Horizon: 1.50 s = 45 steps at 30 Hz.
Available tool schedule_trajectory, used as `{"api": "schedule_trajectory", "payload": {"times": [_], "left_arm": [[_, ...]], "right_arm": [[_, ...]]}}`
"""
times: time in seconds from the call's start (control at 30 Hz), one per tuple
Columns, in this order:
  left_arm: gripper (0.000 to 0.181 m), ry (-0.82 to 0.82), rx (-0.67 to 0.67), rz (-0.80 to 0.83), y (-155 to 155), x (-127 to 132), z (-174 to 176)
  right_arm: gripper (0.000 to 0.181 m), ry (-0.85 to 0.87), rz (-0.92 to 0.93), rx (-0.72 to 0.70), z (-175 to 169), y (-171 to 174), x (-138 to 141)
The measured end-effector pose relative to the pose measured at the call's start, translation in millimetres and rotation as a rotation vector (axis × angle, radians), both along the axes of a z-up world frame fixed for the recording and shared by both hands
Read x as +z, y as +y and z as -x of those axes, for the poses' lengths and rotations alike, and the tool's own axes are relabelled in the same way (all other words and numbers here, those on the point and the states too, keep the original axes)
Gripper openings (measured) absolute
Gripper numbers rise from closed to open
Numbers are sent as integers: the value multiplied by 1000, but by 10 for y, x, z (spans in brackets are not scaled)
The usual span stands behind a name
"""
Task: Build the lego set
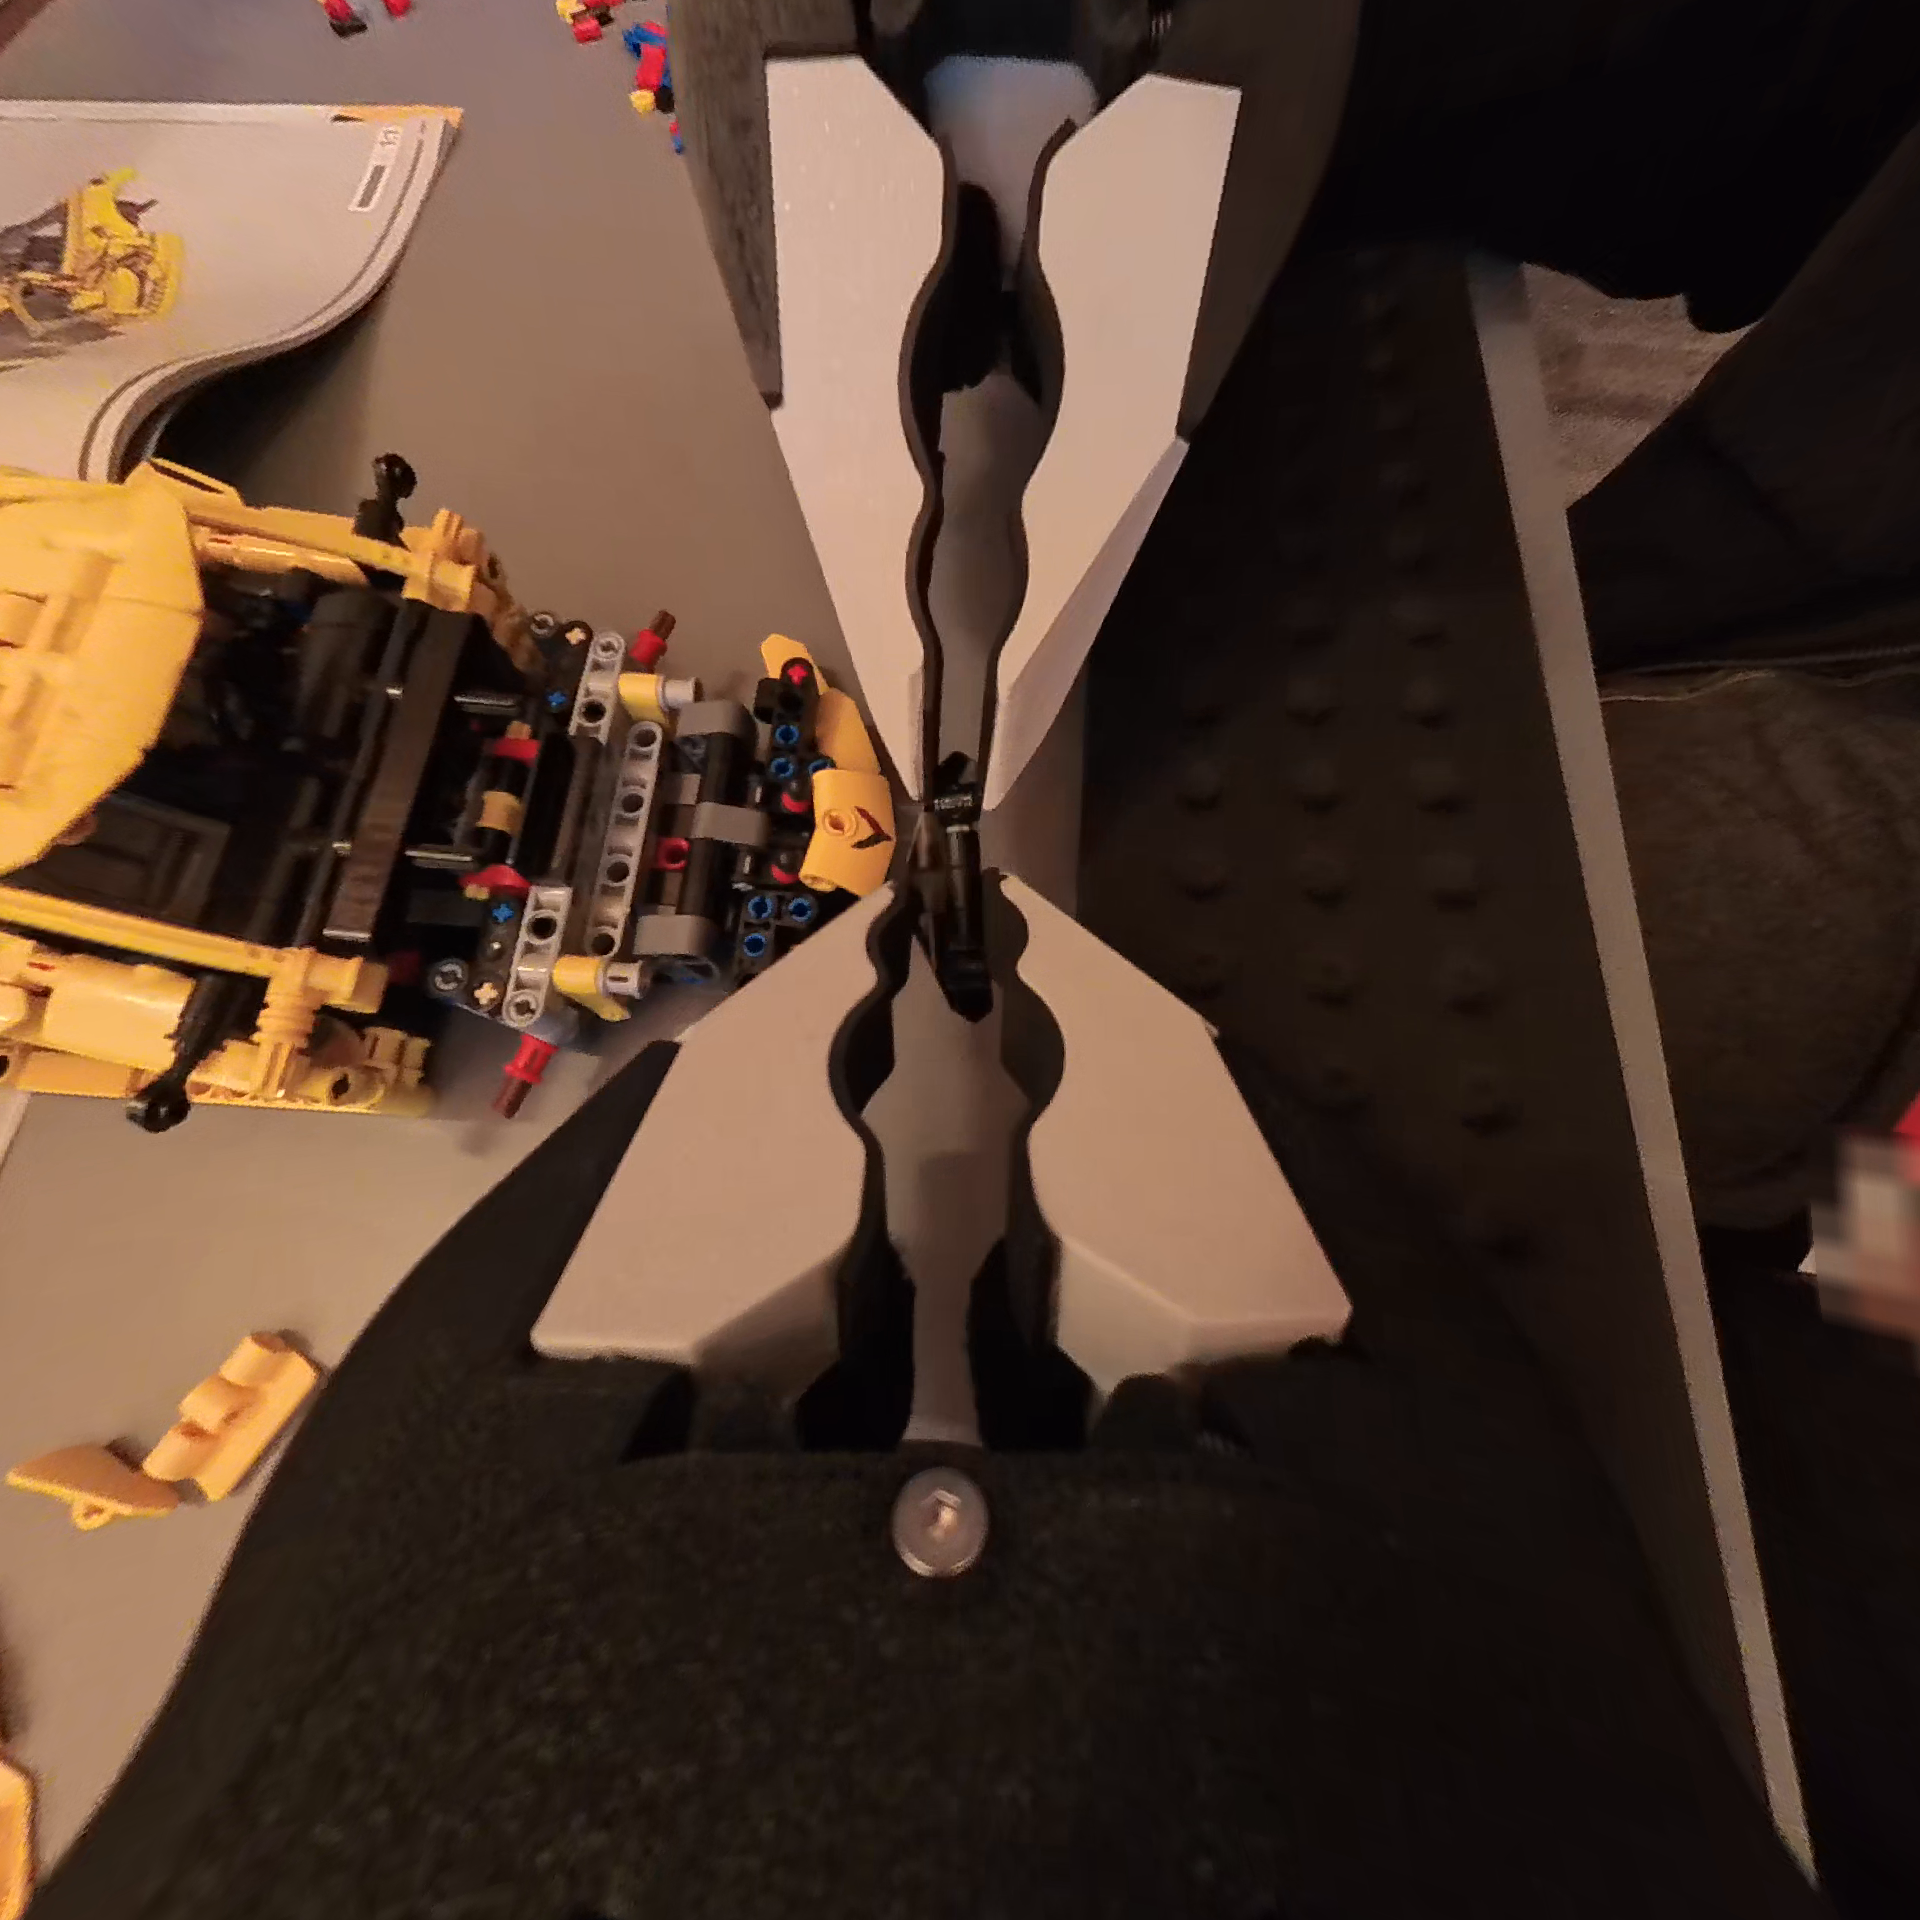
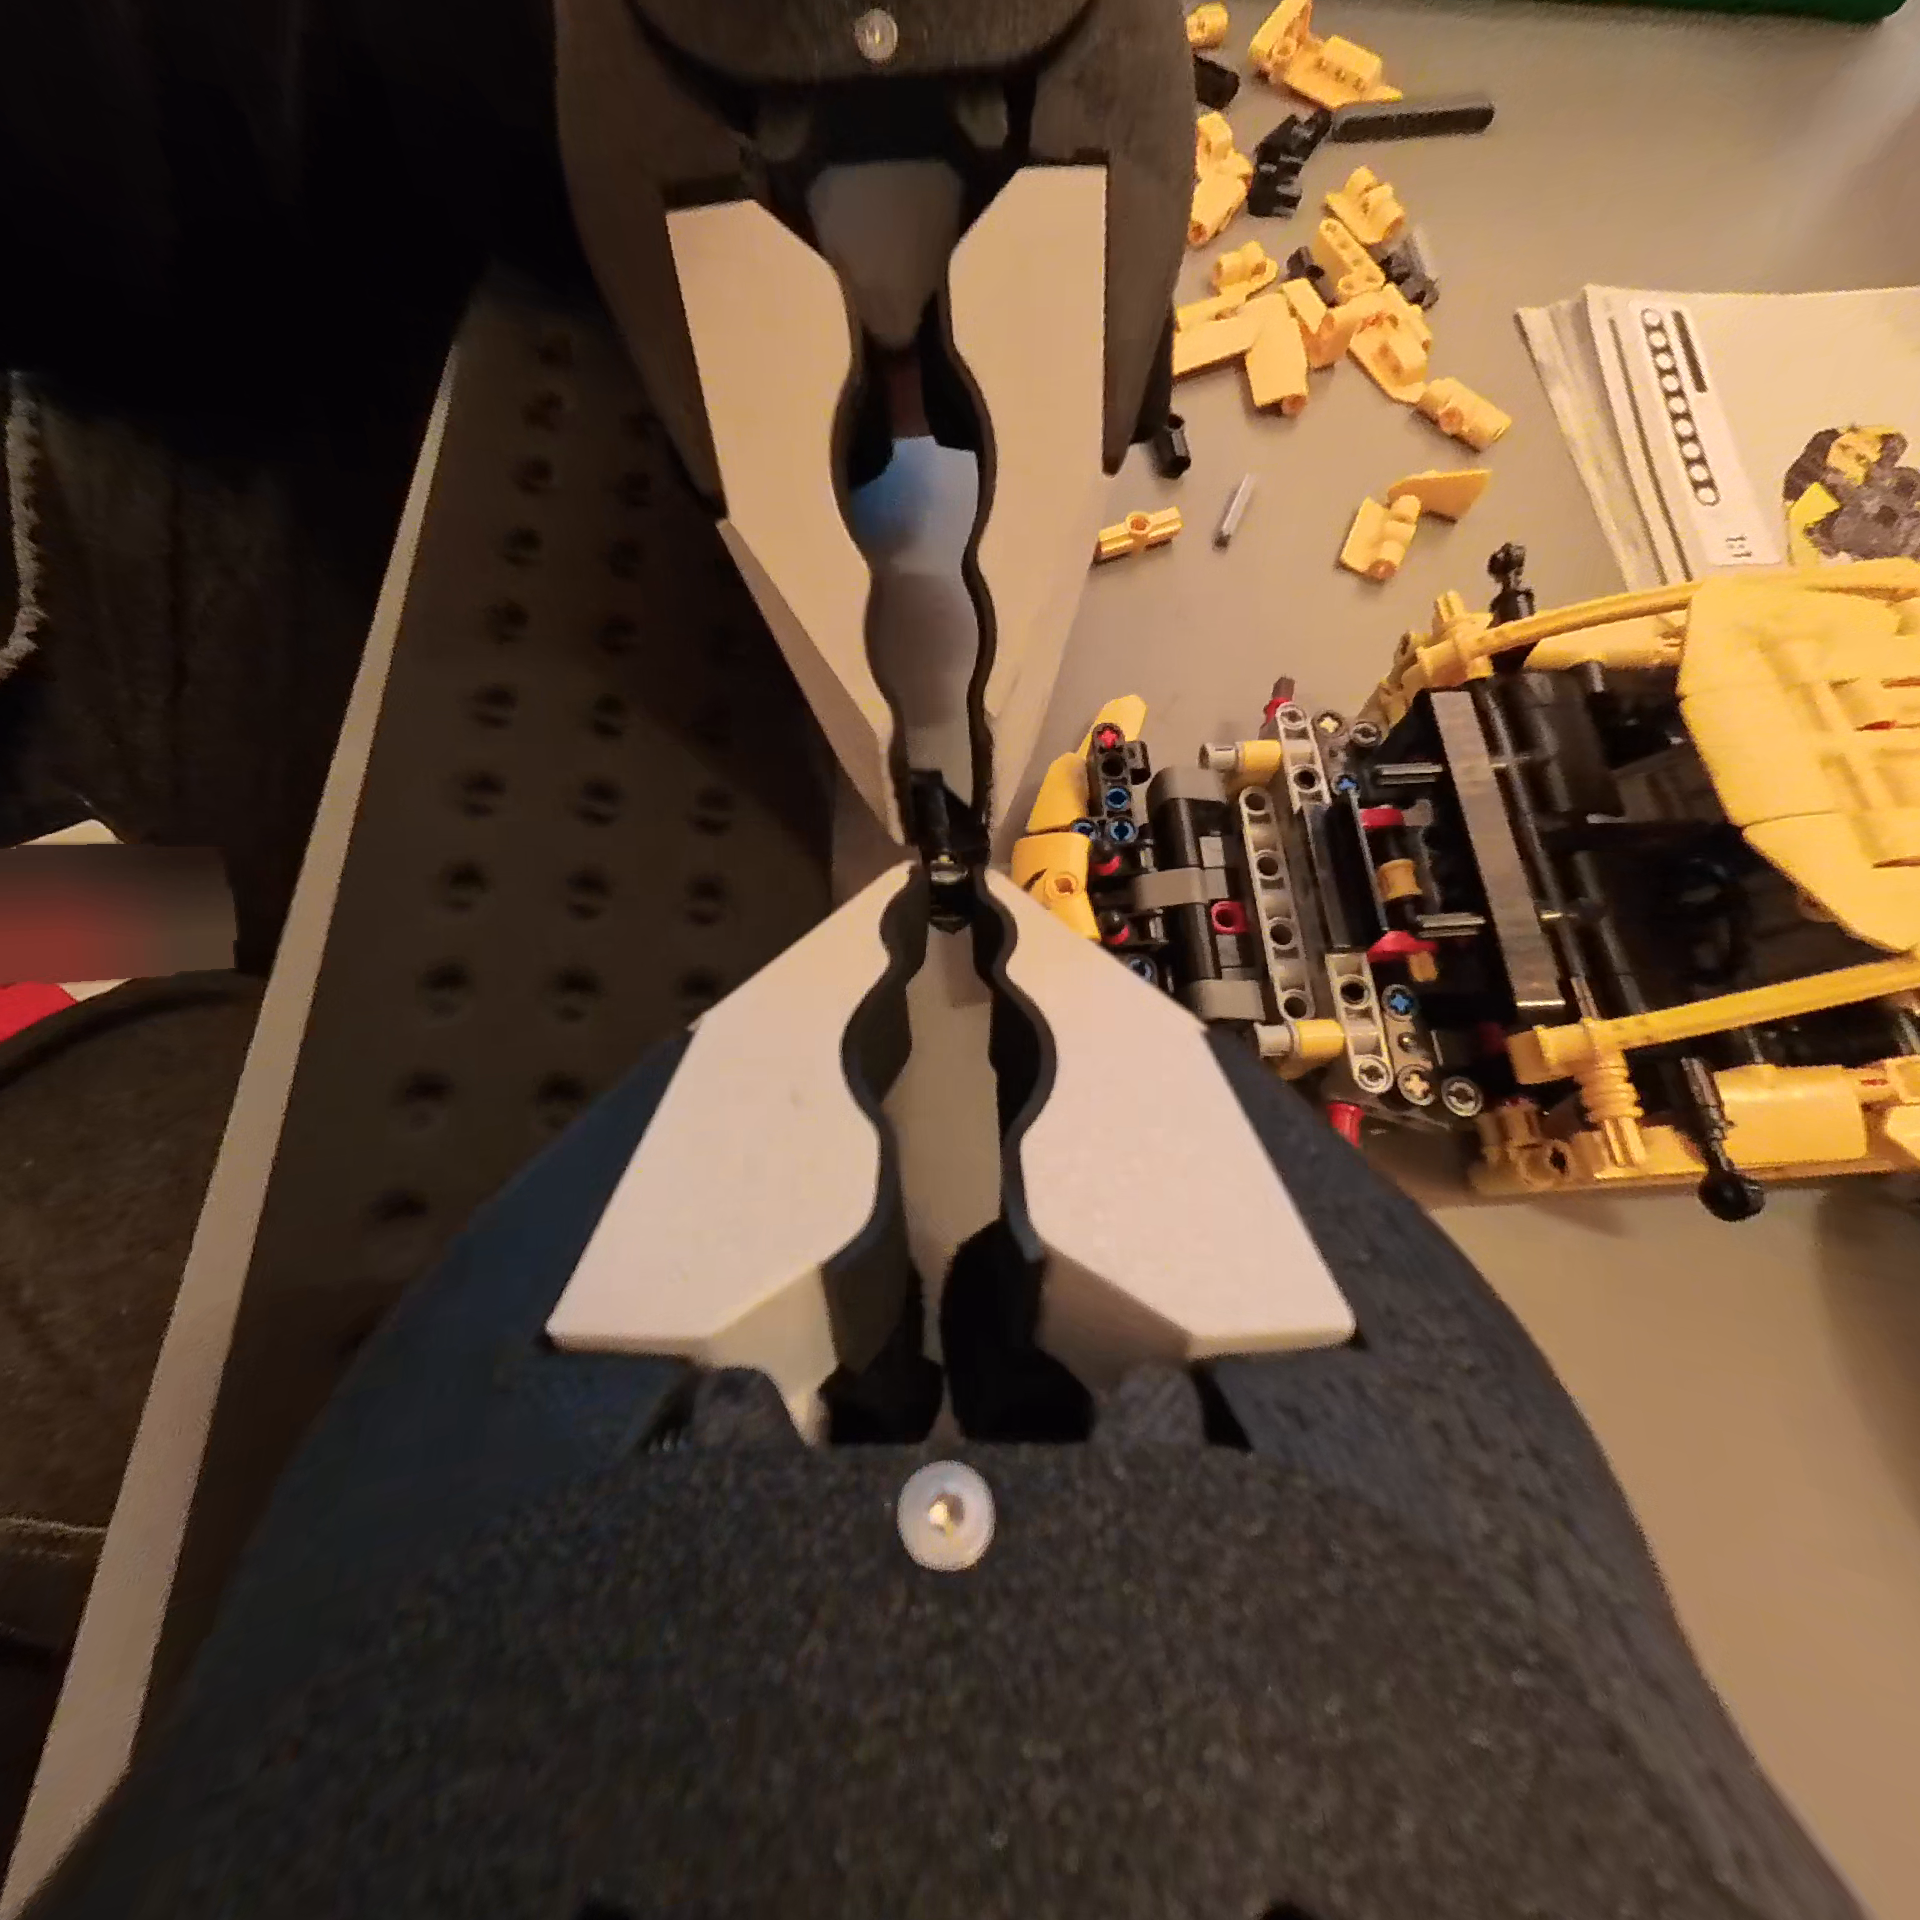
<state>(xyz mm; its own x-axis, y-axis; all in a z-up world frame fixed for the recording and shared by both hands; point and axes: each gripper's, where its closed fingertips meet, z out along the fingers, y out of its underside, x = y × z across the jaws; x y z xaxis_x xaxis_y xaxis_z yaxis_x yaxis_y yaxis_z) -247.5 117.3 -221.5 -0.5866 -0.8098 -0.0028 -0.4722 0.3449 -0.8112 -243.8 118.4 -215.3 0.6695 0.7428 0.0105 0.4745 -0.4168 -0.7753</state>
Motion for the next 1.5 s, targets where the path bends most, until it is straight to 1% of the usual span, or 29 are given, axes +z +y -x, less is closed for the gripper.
{"api": "schedule_trajectory", "payload": {"times": [0.03, 0.07, 0.17, 0.23, 0.27, 0.33, 0.37, 0.43, 0.47, 0.53, 0.6, 0.67, 0.7, 0.73, 0.77, 0.8, 0.87, 0.97, 1.03, 1.1, 1.17, 1.2, 1.23, 1.27, 1.3, 1.4, 1.5], "left_arm": [[13, 1, -3, -5, -11, -2, -2], [7, -1, -8, -14, -23, 1, -5], [7, -41, 42, -73, 51, 58, -72], [7, -86, 86, -40, 105, 169, -127], [7, -116, 112, 0, 139, 267, -151], [7, -187, 166, 139, 213, 535, -187], [7, -210, 169, 246, 220, 677, -178], [7, -197, 129, 488, 178, 882, -127], [7, -163, 126, 585, 184, 913, -118], [7, -64, 72, 769, 146, 931, -64], [7, 21, 61, 950, 191, 956, -41], [7, 107, -9, 1150, 210, 1024, 35], [7, 138, -22, 1223, 242, 1037, 48], [7, 163, -25, 1268, 271, 1030, 54], [7, 185, -39, 1298, 282, 1024, 73], [7, 206, -60, 1323, 277, 1028, 97], [7, 233, -69, 1337, 257, 1008, 107], [7, 271, -131, 1324, 151, 1017, 174], [7, 300, -189, 1286, 32, 1013, 243], [7, 330, -269, 1242, -111, 1020, 347], [6, 347, -327, 1194, -229, 1018, 430], [6, 351, -342, 1175, -264, 1011, 454], [6, 355, -348, 1165, -283, 1002, 466], [6, 357, -343, 1160, -284, 989, 462], [6, 360, -339, 1160, -279, 980, 459], [6, 363, -340, 1159, -278, 974, 462], [7, 339, -302, 1127, -250, 937, 408]], "right_arm": [[7, 12, -7, -1, 8, 6, 24], [7, 26, -18, -12, 7, 25, 54], [7, 59, -63, -53, -26, 106, 140], [7, 100, -142, -87, -63, 178, 275], [7, 124, -203, -106, -88, 216, 381], [16, 165, -361, -126, -152, 266, 634], [18, 182, -419, -126, -169, 265, 731], [25, 154, -478, -120, -161, 268, 777], [29, 131, -514, -113, -133, 266, 793], [29, 112, -606, -95, -60, 231, 871], [31, 49, -694, -111, -68, 223, 895], [32, 30, -742, -99, -23, 181, 903], [42, 25, -729, -85, 19, 167, 866], [55, 14, -695, -72, 59, 171, 799], [70, -2, -668, -61, 95, 182, 735], [78, -19, -658, -51, 127, 189, 697], [80, -35, -668, -49, 157, 207, 693], [74, 41, -645, -39, 199, 192, 734], [59, 164, -614, -23, 229, 142, 833], [37, 324, -514, 26, 275, 59, 899], [31, 439, -393, 89, 335, -32, 905], [21, 471, -347, 132, 377, -94, 896], [19, 497, -318, 161, 411, -136, 899], [17, 510, -310, 161, 417, -137, 907], [8, 513, -303, 168, 416, -149, 905], [7, 550, -243, 165, 411, -147, 893], [4, 607, -113, 162, 373, -126, 867]]}}
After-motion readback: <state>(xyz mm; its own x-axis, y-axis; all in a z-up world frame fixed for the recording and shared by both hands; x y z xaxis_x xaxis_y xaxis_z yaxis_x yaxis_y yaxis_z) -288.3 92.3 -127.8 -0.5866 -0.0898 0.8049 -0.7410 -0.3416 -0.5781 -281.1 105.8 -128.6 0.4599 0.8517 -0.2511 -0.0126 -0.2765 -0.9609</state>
